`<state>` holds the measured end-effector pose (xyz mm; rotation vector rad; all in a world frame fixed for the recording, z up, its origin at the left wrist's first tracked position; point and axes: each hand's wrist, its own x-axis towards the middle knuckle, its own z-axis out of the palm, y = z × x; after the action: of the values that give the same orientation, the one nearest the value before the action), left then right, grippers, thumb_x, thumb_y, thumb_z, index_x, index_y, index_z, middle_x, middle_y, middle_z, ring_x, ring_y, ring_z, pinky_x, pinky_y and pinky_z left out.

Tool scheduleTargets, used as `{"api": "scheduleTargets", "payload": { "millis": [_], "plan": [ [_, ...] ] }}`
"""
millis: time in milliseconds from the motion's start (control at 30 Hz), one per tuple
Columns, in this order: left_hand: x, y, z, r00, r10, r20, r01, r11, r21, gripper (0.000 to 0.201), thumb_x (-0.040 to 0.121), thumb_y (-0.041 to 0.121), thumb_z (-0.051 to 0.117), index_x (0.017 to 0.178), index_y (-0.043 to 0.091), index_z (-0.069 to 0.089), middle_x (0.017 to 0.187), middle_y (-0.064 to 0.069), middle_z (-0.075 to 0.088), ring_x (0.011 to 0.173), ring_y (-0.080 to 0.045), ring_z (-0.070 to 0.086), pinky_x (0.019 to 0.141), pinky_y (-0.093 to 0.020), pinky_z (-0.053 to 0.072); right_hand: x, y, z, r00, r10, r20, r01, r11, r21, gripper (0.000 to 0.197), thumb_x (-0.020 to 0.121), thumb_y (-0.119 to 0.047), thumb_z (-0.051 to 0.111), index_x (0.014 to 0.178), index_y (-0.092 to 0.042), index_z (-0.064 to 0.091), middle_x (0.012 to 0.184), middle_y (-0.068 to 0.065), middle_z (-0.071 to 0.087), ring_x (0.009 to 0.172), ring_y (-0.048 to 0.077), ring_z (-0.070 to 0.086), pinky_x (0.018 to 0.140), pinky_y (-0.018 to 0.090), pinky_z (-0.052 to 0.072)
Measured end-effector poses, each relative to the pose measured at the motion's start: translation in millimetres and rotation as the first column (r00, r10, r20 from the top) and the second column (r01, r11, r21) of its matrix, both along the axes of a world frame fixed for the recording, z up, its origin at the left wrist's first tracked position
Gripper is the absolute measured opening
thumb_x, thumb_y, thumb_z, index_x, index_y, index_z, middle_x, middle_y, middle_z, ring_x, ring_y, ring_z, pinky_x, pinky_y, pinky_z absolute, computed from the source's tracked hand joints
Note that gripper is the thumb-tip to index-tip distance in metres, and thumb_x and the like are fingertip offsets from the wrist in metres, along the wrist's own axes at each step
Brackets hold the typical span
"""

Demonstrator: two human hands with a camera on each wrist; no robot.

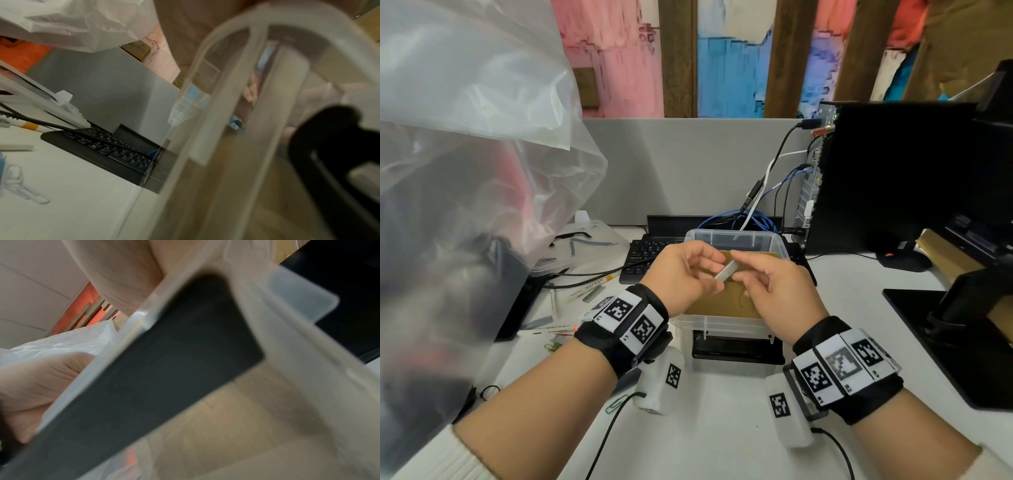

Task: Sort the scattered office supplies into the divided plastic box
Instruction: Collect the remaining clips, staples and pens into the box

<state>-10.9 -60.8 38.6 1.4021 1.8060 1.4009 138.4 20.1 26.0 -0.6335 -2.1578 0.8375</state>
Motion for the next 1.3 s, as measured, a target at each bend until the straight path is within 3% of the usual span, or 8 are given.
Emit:
{"api": "scheduleTargets", "payload": {
  "millis": [133, 300, 533, 733, 833, 1067, 1200, 1300],
  "plan": [
    [-1, -1, 0, 0.999, 0.019, 0.035, -0.019, 1.000, 0.014, 0.031, 0.073, -0.008, 0.074, 0.098, 0.008, 0.065, 0.092, -0.011, 0.071, 0.077, -0.022, 0.068, 0.081, -0.037, 0.058, 1, 0, -3, 0.999, -0.039, 0.015, 0.038, 0.997, 0.065, 0.051, 0.092, 0.002, 0.044, 0.131, -0.029, 0.055, 0.097, -0.005, 0.060, 0.081, 0.003, 0.060, 0.077, 0.012, 0.049],
    [-1, -2, 1, 0.999, -0.006, 0.045, 0.005, 1.000, 0.023, 0.031, 0.074, -0.010, 0.073, 0.100, 0.004, 0.063, 0.096, -0.016, 0.071, 0.076, -0.019, 0.068, 0.078, -0.031, 0.057, 1, -3, -1, 0.987, 0.077, 0.139, -0.088, 0.993, 0.078, 0.052, 0.094, 0.000, 0.042, 0.130, -0.035, 0.055, 0.096, -0.010, 0.063, 0.082, 0.002, 0.060, 0.078, 0.009, 0.047],
    [-3, -8, 0, 0.996, -0.085, 0.027, 0.084, 0.996, 0.019, 0.048, 0.070, 0.000, 0.080, 0.106, 0.016, 0.055, 0.101, -0.007, 0.069, 0.077, -0.021, 0.071, 0.079, -0.034, 0.058, 0, -4, 3, 0.980, 0.117, 0.163, -0.131, 0.989, 0.074, 0.051, 0.092, 0.005, 0.042, 0.118, -0.033, 0.064, 0.096, -0.005, 0.068, 0.085, 0.004, 0.063, 0.076, 0.011, 0.049],
    [-35, -12, -14, 0.997, -0.013, -0.076, 0.024, 0.990, 0.141, 0.016, 0.084, 0.017, 0.068, 0.097, 0.024, 0.064, 0.100, 0.001, 0.068, 0.095, -0.014, 0.066, 0.093, -0.040, 0.052, 7, 5, 26, 0.928, 0.170, 0.331, -0.172, 0.985, -0.022, 0.055, 0.088, 0.008, 0.035, 0.108, -0.031, 0.067, 0.093, -0.008, 0.067, 0.083, 0.000, 0.065, 0.069, 0.011, 0.045],
    [-53, -6, -21, 0.960, 0.036, -0.278, -0.013, 0.996, 0.086, 0.019, 0.091, 0.020, 0.059, 0.103, 0.034, 0.062, 0.112, 0.013, 0.062, 0.109, -0.007, 0.058, 0.095, -0.039, 0.050, 2, 9, 40, 0.830, 0.242, 0.503, -0.237, 0.969, -0.073, 0.057, 0.085, 0.010, 0.035, 0.110, -0.031, 0.066, 0.096, -0.007, 0.068, 0.085, 0.002, 0.067, 0.068, 0.010, 0.048],
    [-61, 13, -29, 0.874, -0.003, -0.485, 0.031, 0.998, 0.049, 0.034, 0.095, 0.011, 0.048, 0.126, 0.021, 0.054, 0.135, 0.006, 0.047, 0.123, -0.003, 0.042, 0.102, -0.019, 0.035, -36, 19, 49, 0.488, 0.365, 0.793, -0.267, 0.927, -0.263, 0.050, 0.087, 0.008, 0.043, 0.119, -0.023, 0.064, 0.102, 0.002, 0.067, 0.095, 0.016, 0.067, 0.056, 0.007, 0.047],
    [-61, 16, -36, 0.891, -0.015, -0.453, 0.049, 0.997, 0.064, 0.038, 0.094, 0.022, 0.040, 0.131, 0.021, 0.048, 0.130, 0.008, 0.049, 0.117, 0.003, 0.043, 0.099, -0.010, 0.035, -52, 21, 41, 0.284, 0.406, 0.869, -0.273, 0.903, -0.332, 0.049, 0.090, 0.003, 0.043, 0.124, -0.028, 0.061, 0.100, -0.009, 0.060, 0.104, 0.013, 0.060, 0.077, 0.010, 0.043],
    [-61, 16, -40, 0.904, -0.005, -0.428, 0.048, 0.995, 0.090, 0.044, 0.090, 0.025, 0.039, 0.133, 0.019, 0.046, 0.129, 0.007, 0.051, 0.118, 0.004, 0.042, 0.098, -0.002, 0.028, -60, 22, 30, 0.207, 0.434, 0.877, -0.260, 0.888, -0.378, 0.047, 0.093, 0.000, 0.045, 0.130, -0.026, 0.056, 0.108, -0.006, 0.054, 0.111, 0.017, 0.055, 0.087, 0.013, 0.040]
  ]
}}
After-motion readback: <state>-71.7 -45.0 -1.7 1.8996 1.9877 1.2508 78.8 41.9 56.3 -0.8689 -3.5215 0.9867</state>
